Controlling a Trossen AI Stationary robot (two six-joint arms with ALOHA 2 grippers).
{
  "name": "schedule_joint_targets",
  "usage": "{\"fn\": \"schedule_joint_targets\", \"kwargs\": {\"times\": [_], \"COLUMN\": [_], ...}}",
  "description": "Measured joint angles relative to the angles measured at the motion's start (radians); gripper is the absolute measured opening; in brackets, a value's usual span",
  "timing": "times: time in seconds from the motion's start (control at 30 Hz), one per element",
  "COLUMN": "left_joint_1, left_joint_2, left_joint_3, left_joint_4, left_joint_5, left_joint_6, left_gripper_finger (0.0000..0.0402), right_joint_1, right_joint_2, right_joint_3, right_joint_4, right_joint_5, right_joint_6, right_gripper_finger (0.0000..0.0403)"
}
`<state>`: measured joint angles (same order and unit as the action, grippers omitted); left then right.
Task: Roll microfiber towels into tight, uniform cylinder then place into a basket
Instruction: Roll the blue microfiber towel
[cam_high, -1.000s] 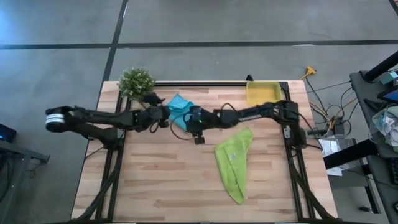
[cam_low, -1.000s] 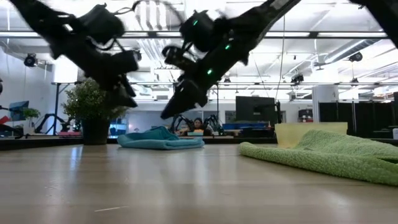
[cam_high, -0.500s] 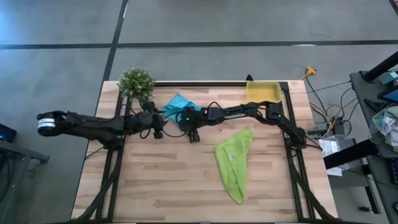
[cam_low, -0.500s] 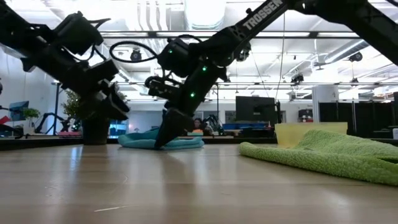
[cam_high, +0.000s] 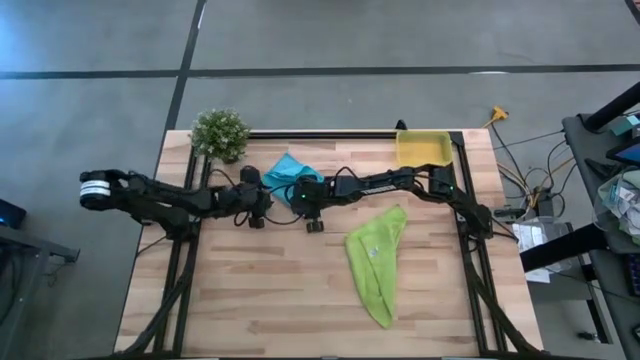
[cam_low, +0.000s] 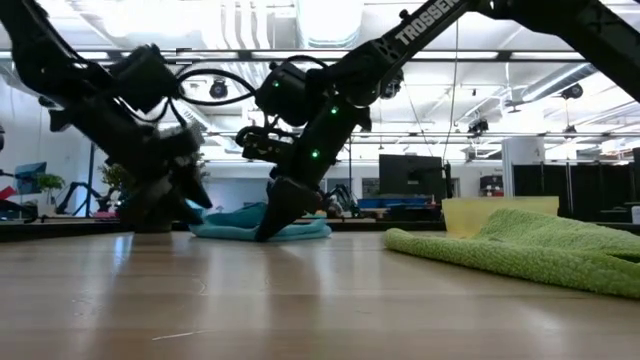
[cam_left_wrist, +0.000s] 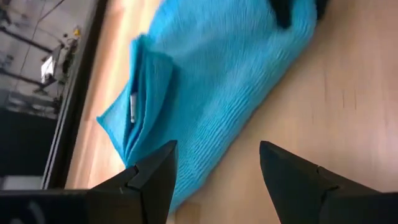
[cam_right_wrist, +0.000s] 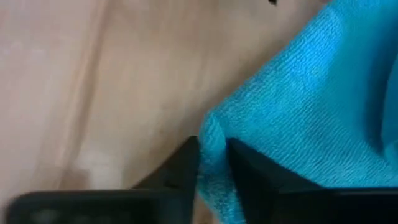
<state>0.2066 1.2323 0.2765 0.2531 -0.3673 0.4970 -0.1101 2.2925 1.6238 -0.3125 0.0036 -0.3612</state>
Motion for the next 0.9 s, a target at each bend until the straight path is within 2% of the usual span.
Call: {"fn": "schedule_joint_targets", "kwargs": {"times": [0.07,0.17,0.33,0.43,0.53,0.7,0.9], "left_joint_1": [0.000,0.000,-0.007,-0.008,-0.007,-0.015,-0.039], "left_joint_2": [0.047,0.107,0.156,0.157,0.145,0.140,0.147], "left_joint_3": [0.008,0.019,0.029,0.028,0.027,0.029,0.031], "left_joint_4": [0.012,0.037,0.062,0.078,0.075,0.080,0.087], "left_joint_5": [-0.010,-0.030,-0.041,-0.061,-0.045,0.095,0.105], "left_joint_6": [0.070,0.134,0.213,0.241,0.253,0.279,0.299], "left_gripper_finger": [0.0210,0.0210,0.0210,0.0210,0.0210,0.0210,0.0207], "right_joint_1": [0.006,0.005,0.006,0.008,0.010,0.007,0.003], "right_joint_2": [0.000,-0.001,-0.045,-0.091,-0.145,-0.258,-0.404], "right_joint_3": [0.000,-0.002,-0.028,-0.066,-0.118,-0.255,-0.447], "right_joint_4": [-0.003,-0.010,-0.070,-0.098,-0.083,0.038,0.199], "right_joint_5": [0.004,-0.001,-0.068,-0.134,-0.149,-0.148,-0.146], "right_joint_6": [-0.022,-0.028,-0.038,-0.039,-0.031,-0.006,0.045], "right_gripper_finger": [0.0030,0.0015,0.0011,0.0010,0.0010,0.0010,0.0009]}}
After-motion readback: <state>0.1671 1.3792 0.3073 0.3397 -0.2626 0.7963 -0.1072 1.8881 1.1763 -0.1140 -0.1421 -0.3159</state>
